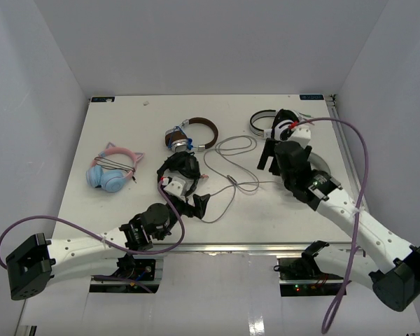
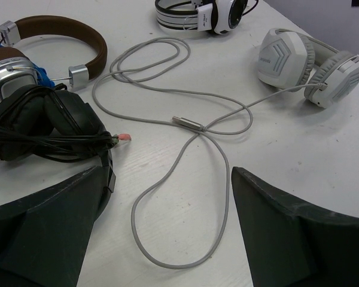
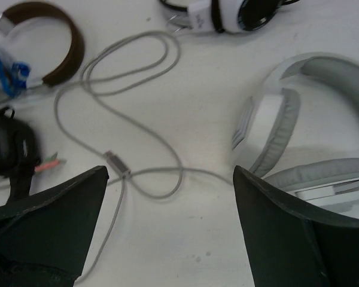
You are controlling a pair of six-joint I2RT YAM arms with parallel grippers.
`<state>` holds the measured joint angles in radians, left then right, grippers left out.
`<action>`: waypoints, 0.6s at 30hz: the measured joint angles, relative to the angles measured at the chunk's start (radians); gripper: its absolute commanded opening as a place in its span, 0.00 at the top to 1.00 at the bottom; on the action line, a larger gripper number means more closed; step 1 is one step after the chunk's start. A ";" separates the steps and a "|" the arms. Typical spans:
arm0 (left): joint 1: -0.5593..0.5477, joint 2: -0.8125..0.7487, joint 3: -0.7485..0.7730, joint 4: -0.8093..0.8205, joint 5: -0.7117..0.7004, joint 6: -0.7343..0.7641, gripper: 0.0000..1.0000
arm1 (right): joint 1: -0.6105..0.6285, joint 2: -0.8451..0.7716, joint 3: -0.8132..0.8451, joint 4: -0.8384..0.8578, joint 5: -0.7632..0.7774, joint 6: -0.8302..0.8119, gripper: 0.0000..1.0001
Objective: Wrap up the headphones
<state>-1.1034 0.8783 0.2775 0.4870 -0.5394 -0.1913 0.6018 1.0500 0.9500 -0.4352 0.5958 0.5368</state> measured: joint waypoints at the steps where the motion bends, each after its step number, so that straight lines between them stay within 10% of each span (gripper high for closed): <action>1: 0.000 -0.006 0.000 -0.002 -0.001 0.000 0.02 | -0.040 0.010 0.011 -0.014 -0.002 0.014 0.08; 18: 0.000 -0.037 0.000 -0.009 -0.003 -0.001 0.02 | -0.495 -0.025 -0.136 -0.144 -0.085 0.181 0.13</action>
<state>-1.1034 0.8416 0.2775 0.4778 -0.5426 -0.1925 0.1068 1.0253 0.8136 -0.5794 0.5103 0.7180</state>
